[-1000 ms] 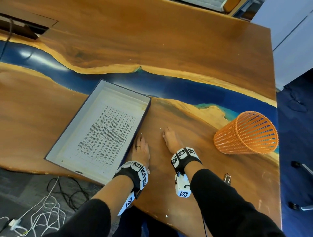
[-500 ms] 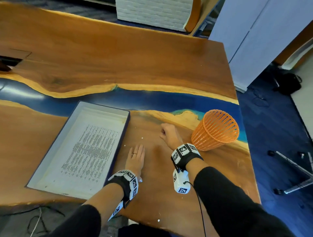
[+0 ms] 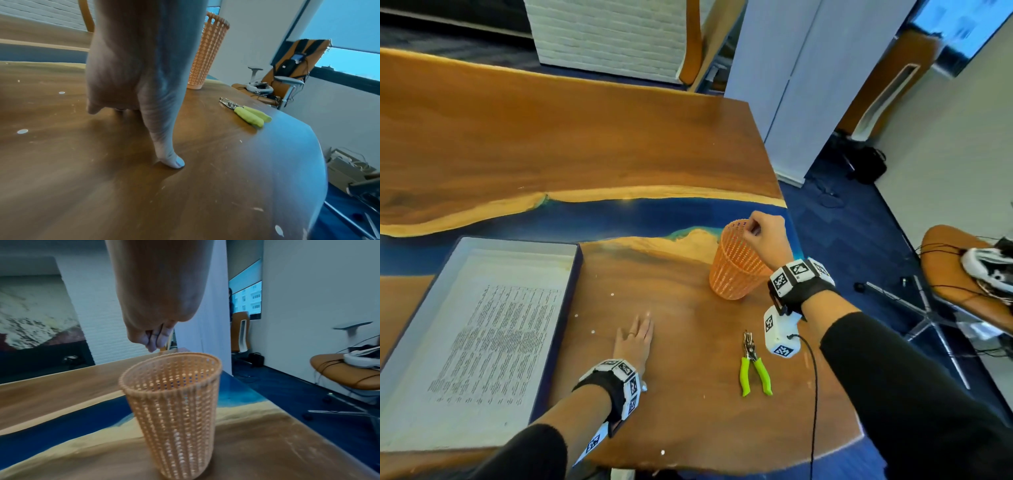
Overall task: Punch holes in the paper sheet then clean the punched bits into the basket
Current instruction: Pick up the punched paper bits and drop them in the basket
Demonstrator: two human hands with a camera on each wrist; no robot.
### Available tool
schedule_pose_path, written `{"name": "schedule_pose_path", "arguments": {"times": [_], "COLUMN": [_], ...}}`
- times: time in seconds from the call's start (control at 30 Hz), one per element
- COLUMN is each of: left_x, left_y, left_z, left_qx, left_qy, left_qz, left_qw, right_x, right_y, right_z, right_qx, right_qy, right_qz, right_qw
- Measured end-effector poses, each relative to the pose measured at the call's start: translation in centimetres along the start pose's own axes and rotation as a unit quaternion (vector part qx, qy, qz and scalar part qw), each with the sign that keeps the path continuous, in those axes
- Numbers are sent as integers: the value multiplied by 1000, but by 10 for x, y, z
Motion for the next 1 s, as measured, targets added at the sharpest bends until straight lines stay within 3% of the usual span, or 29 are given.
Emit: {"name": "schedule_pose_path", "arguments": {"times": [0.23, 0.77, 1.0], "left_x": [-1, -1, -4], "left_y": [-1, -2, -3], "left_z": [0, 0, -10], "left_qx": [-4, -5, -10], "left_qy": [-3, -1, -25], "left_qz": [-4, 4, 46], "left_qw": [1000, 1000, 999], "right_x": [-7, -12, -2], "right_y": [0, 1, -7], "right_z": [37, 42, 0], "right_qx": [-13, -25, -27], "right_qy": [-50, -56, 3], "right_qz": [-35, -44, 0], "right_qw": [998, 997, 1000]}}
Point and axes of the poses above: each hand's wrist, its own x-axis towards the middle knuckle, its own y-axis out of the back of the hand, z = x × y, the point moved 10 cm from there along x, towards the middle knuckle, and after that the axes turned 2 degrees about y, right-handed, at the moved point
